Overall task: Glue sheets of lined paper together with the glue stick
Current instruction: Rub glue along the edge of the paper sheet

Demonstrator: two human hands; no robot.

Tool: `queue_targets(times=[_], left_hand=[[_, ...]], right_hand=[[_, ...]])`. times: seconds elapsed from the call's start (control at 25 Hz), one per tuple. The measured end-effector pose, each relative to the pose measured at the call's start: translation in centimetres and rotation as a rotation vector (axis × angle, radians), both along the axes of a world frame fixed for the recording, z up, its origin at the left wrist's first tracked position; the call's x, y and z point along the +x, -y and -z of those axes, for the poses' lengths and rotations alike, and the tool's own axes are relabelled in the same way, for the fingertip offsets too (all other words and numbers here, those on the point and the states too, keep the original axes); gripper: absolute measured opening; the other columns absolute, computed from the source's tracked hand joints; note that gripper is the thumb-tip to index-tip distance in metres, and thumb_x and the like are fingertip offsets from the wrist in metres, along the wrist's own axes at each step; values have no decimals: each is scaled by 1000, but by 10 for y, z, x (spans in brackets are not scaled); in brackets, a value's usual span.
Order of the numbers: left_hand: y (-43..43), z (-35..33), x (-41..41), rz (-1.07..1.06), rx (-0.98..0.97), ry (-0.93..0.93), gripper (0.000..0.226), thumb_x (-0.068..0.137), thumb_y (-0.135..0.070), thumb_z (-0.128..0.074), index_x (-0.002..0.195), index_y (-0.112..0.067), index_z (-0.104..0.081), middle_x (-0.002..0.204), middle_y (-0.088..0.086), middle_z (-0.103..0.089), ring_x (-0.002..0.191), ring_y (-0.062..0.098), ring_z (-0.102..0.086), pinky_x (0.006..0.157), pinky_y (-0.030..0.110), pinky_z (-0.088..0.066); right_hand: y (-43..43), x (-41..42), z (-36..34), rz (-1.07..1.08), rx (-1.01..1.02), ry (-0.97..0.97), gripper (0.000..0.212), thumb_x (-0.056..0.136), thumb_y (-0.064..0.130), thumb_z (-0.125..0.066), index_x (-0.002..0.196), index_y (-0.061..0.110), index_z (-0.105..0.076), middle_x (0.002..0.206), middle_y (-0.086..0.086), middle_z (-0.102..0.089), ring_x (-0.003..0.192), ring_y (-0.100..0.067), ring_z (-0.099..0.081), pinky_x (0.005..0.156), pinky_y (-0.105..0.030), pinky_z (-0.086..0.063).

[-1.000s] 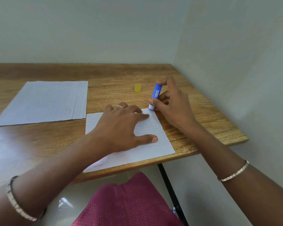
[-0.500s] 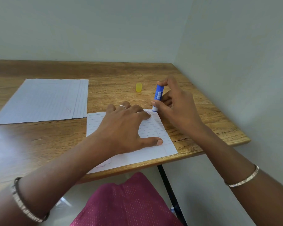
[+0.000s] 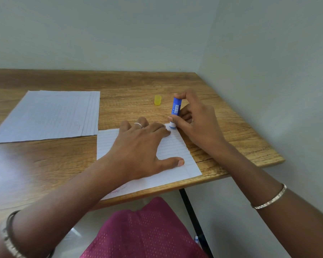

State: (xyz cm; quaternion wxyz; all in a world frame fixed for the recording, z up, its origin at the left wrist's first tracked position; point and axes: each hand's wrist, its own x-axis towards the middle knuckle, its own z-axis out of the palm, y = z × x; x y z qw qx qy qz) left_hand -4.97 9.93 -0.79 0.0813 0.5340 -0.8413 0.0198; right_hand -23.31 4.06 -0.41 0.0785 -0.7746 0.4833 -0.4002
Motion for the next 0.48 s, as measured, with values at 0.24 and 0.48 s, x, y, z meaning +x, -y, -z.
queue_targets(times=[0.24, 0.48], left_hand=[[0, 1, -1, -19, -13, 18, 94, 74, -94, -22, 147, -36, -38, 150, -18, -44, 134, 17, -36, 99, 44, -23], [-1, 1, -1, -24, -16, -1, 92, 73, -94, -23, 145, -38, -37, 150, -18, -44, 135, 18, -36, 100, 45, -20]], right_hand=[[-1, -4, -1, 32, -1, 104, 45, 90, 24, -79, 127, 17, -55, 83, 3, -76, 68, -4, -71, 67, -7, -53], [-46, -18, -10, 8, 135, 193, 48, 86, 26, -84, 125, 21, -56, 82, 5, -77, 73, -3, -74, 66, -10, -55]])
